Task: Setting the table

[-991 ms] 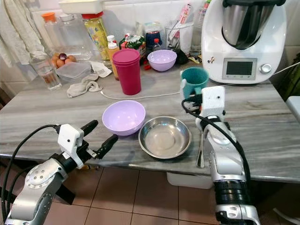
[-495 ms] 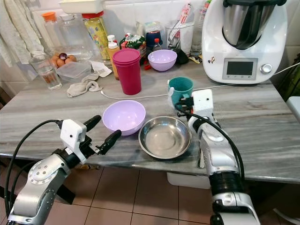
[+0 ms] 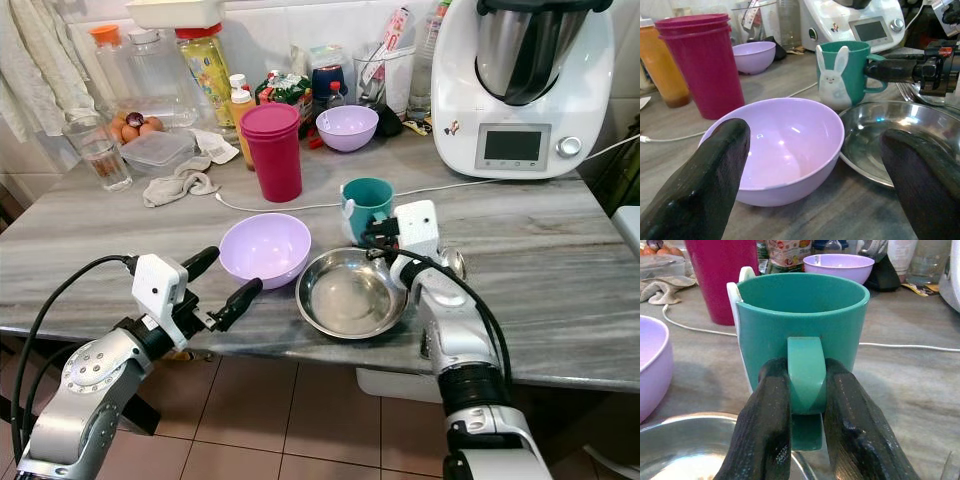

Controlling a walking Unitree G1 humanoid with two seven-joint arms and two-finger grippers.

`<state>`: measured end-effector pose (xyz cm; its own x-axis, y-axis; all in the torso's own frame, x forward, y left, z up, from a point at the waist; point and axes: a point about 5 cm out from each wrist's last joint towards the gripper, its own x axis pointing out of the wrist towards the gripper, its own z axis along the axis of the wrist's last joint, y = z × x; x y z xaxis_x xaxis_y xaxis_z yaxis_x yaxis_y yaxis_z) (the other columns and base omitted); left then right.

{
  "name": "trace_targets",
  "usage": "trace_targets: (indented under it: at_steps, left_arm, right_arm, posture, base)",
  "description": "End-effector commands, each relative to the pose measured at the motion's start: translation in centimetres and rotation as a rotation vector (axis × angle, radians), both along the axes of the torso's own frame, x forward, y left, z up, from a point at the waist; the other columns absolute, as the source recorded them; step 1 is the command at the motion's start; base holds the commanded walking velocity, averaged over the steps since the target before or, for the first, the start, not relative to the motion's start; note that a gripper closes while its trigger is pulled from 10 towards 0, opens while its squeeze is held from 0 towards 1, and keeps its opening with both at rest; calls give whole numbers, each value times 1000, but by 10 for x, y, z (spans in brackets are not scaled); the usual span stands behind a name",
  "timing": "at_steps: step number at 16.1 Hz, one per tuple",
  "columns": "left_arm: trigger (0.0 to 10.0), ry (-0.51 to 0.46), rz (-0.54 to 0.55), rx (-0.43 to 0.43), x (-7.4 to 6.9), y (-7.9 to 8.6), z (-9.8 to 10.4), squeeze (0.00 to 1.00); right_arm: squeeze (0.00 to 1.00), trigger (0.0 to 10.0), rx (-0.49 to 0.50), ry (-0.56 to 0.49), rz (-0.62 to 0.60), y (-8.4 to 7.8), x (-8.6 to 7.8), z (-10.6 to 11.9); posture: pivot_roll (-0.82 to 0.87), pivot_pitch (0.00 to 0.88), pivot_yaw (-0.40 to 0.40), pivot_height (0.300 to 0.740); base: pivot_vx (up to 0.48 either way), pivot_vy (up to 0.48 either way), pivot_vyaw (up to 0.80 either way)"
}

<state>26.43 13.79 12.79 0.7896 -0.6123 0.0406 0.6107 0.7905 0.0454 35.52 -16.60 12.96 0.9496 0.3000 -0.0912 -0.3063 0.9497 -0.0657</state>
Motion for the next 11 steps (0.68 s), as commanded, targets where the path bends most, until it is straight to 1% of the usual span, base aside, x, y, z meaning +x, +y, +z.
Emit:
trace_targets:
  at_steps: [1, 7, 8, 9, 10, 11]
  left_arm:
    - [10000, -2, -8, 9, -1, 1, 2, 0]
    - [10000, 7, -9, 13, -2, 1, 0, 0]
    - [10000, 9, -9, 14, -2, 1, 0, 0]
    - [10000, 10, -8, 15, -2, 1, 0, 0]
    - [10000, 11, -8, 14, -1, 1, -1, 0]
    - [10000, 12, -8, 13, -1, 0, -1, 0]
  right_arm:
    - [0, 10000, -2, -10, 21, 4, 0, 0]
    - [0, 10000, -37, 6, 8, -3, -3, -8]
    - [0, 10000, -56, 7, 5, -6, -4, -10]
    - [196, 10000, -59, 7, 1, -8, -5, -10]
    - [671, 10000, -63, 5, -4, -10, -5, -10]
    - [949, 10000, -67, 3, -8, -11, -5, -11]
  posture:
    - [-216, 0, 99, 740]
    - [-216, 0, 101, 740]
    - [-218, 0, 101, 740]
    - [-219, 0, 102, 740]
    - [-220, 0, 102, 740]
    - [-222, 0, 103, 740]
  base:
    - [0, 0, 0]
    - [0, 0, 0]
    - [0, 0, 0]
    - [0, 0, 0]
    - [0, 0, 0]
    - [0, 0, 0]
